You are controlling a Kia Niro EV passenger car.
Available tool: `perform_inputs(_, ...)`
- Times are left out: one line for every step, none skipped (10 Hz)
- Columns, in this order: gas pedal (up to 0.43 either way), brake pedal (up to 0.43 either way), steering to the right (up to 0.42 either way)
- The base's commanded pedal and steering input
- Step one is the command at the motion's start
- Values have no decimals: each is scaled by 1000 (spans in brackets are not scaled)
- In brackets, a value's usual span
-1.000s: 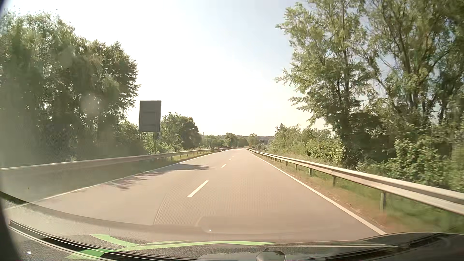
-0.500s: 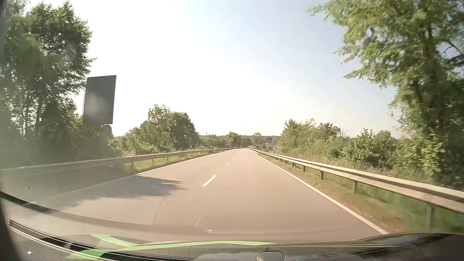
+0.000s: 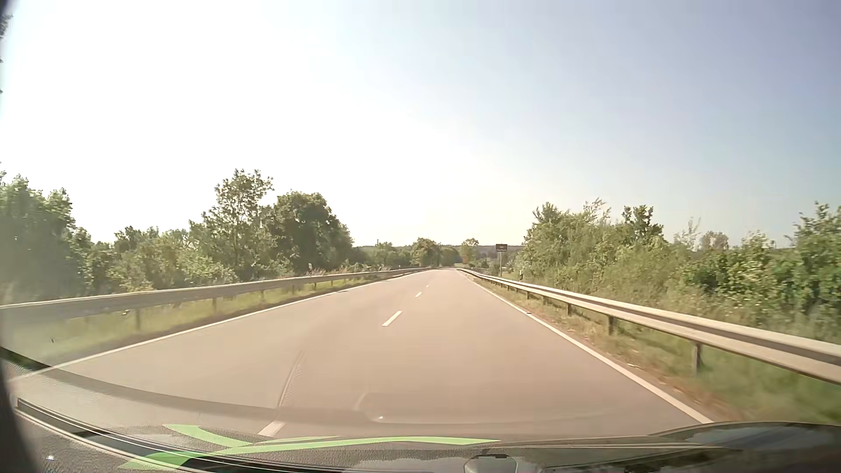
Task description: Follow the waypoints while adhering to traffic rules and regulations
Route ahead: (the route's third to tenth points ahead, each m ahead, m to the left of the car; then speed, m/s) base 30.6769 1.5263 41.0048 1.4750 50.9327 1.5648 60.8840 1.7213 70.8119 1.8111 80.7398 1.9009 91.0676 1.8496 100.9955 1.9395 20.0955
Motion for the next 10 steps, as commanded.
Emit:
perform_inputs(268,0,-4)
perform_inputs(268,0,-2)
perform_inputs(268,0,-2)
perform_inputs(268,0,-1)
perform_inputs(280,0,-2)
perform_inputs(280,0,-1)
perform_inputs(280,0,-2)
perform_inputs(280,0,-2)
perform_inputs(280,0,-1)
perform_inputs(280,0,-2)
